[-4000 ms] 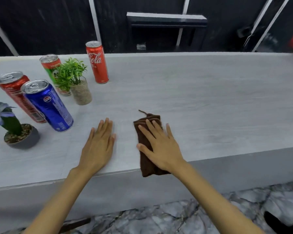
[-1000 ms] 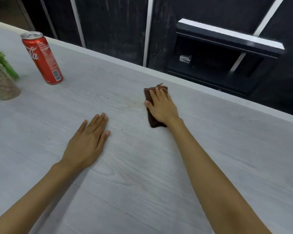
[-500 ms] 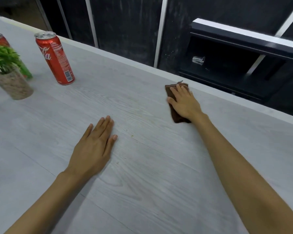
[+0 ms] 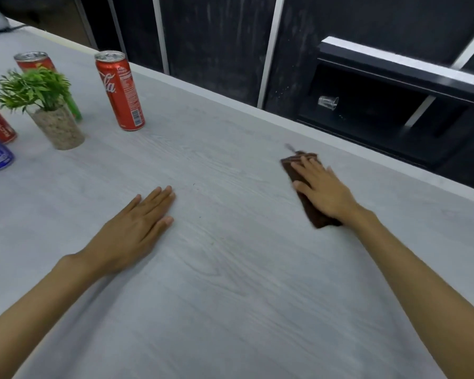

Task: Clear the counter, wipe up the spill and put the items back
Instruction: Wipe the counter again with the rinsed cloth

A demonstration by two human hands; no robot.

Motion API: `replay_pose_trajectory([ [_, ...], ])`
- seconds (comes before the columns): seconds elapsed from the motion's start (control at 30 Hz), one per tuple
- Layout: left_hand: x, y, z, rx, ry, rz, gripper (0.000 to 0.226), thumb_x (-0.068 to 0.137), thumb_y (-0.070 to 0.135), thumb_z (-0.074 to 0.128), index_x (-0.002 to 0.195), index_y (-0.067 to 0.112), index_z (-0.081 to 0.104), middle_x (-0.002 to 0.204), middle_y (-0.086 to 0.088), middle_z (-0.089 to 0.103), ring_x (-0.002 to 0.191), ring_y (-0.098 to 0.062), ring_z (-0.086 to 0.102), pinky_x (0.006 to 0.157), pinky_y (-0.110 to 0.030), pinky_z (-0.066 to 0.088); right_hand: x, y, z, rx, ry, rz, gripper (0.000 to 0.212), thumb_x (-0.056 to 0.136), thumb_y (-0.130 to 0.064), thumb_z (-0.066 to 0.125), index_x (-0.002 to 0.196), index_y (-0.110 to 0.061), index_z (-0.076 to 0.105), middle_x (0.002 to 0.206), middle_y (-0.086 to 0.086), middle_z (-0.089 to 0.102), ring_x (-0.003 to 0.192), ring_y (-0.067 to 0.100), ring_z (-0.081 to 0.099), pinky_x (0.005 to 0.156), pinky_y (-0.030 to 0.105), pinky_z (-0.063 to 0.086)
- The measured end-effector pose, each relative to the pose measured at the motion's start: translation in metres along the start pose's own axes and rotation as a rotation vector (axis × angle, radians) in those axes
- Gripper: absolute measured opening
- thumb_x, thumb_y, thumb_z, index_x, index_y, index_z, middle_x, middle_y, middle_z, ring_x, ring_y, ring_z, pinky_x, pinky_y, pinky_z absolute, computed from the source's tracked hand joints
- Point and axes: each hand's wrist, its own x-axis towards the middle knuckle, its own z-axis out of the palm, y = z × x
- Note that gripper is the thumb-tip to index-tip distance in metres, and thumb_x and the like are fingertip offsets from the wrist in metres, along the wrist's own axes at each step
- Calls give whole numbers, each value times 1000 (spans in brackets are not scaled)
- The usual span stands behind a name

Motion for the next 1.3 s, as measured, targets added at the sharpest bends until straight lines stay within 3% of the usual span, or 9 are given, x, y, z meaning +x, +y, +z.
replay_pose_trajectory([
  [0.13, -5, -6, 1, 16, 35, 48, 58, 91, 53, 6, 142, 25, -1, 153, 14, -1, 140, 2, -7, 114, -18, -8, 23, -42, 6, -21, 44, 80, 54, 98, -42, 25, 147, -20, 17, 159, 6, 7, 146, 21, 5, 118, 40, 0],
  [0.3, -7, -7, 3, -15, 76, 63, 55, 94, 39, 17, 144, 20, 7, 154, 9, 4, 141, -1, -2, 116, -22, -4, -23, -159, 42, 18, 52, -204, 54, 97, -44, 26, 147, -25, 17, 159, 2, 7, 146, 15, 2, 117, 35, -4],
  [0.4, -9, -9, 4, -27, 82, 86, 53, 96, 36, 20, 144, 19, 8, 154, 8, 4, 141, -2, -2, 117, -23, -2, -93, -172, 54, 26, 61, -291, 56, 94, -54, 16, 146, -32, 14, 157, -7, 2, 145, 7, -3, 116, 28, -11],
  [0.5, -9, -12, 4, -40, 76, 116, 54, 96, 37, 20, 144, 18, 7, 153, 9, 2, 141, -2, -3, 116, -22, -4, -129, -123, 41, 43, 101, -50, 59, 91, -61, 12, 146, -37, 9, 154, -15, -5, 145, 5, -6, 114, 23, -14],
  [0.6, -8, -18, 1, -98, 7, 163, 55, 96, 39, 19, 144, 19, 4, 153, 11, -1, 140, 0, -6, 115, -20, -7, -123, -85, 24, 38, 106, 348, 58, 95, -50, 24, 147, -25, 15, 158, 0, 3, 146, 16, 0, 118, 34, -4],
  [0.67, -8, -26, -4, -153, -41, 195, 54, 96, 39, 20, 144, 21, 4, 153, 12, -1, 140, 1, -6, 115, -20, -6, -103, -96, 23, 15, 137, 461, 57, 97, -46, 25, 147, -20, 16, 159, 7, 6, 146, 21, 3, 119, 38, 0],
  [0.97, -24, -99, -29, -115, -45, 230, 55, 95, 39, 23, 145, 20, 10, 155, 8, 7, 140, 0, 0, 114, -22, -3, -115, -280, 81, 38, 175, 115, 59, 95, -52, 20, 147, -24, 16, 158, 2, 9, 146, 14, 0, 117, 31, -8],
  [1.13, -28, -120, -33, -79, -27, 230, 57, 93, 42, 21, 145, 20, 10, 154, 8, 7, 140, 0, 0, 115, -23, -3, -155, -203, 60, 6, 222, 439, 58, 96, -46, 31, 147, -22, 18, 158, 5, 9, 146, 19, 4, 117, 35, -1],
  [1.3, -30, -119, -29, -54, 37, 220, 54, 95, 37, 25, 145, 19, 12, 154, 7, 9, 139, 0, 0, 115, -23, -2, -68, -190, 46, 30, 218, 633, 61, 97, -47, 25, 147, -13, 18, 157, 15, 9, 145, 28, 6, 119, 43, 2],
])
